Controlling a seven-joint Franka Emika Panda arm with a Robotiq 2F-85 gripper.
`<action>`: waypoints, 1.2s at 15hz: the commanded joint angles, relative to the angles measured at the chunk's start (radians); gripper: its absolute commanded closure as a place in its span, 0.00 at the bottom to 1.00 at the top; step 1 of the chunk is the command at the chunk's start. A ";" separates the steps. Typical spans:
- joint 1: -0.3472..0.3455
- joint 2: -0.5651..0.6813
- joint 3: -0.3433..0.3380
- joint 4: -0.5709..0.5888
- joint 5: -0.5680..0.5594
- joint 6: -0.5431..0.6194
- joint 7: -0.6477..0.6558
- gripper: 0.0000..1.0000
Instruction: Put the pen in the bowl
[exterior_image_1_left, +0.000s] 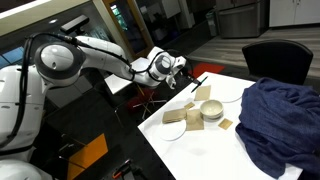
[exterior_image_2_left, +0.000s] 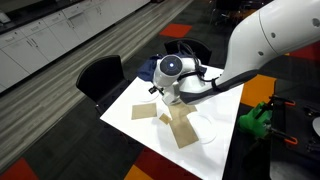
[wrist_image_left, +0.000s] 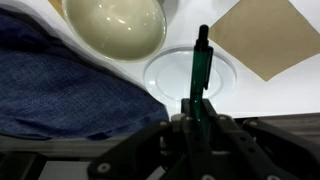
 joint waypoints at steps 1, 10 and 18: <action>0.052 -0.045 -0.079 -0.111 -0.040 0.055 0.108 0.97; 0.069 -0.038 -0.142 -0.195 -0.021 0.087 0.170 0.97; 0.061 0.031 -0.179 -0.160 0.004 0.149 0.171 0.97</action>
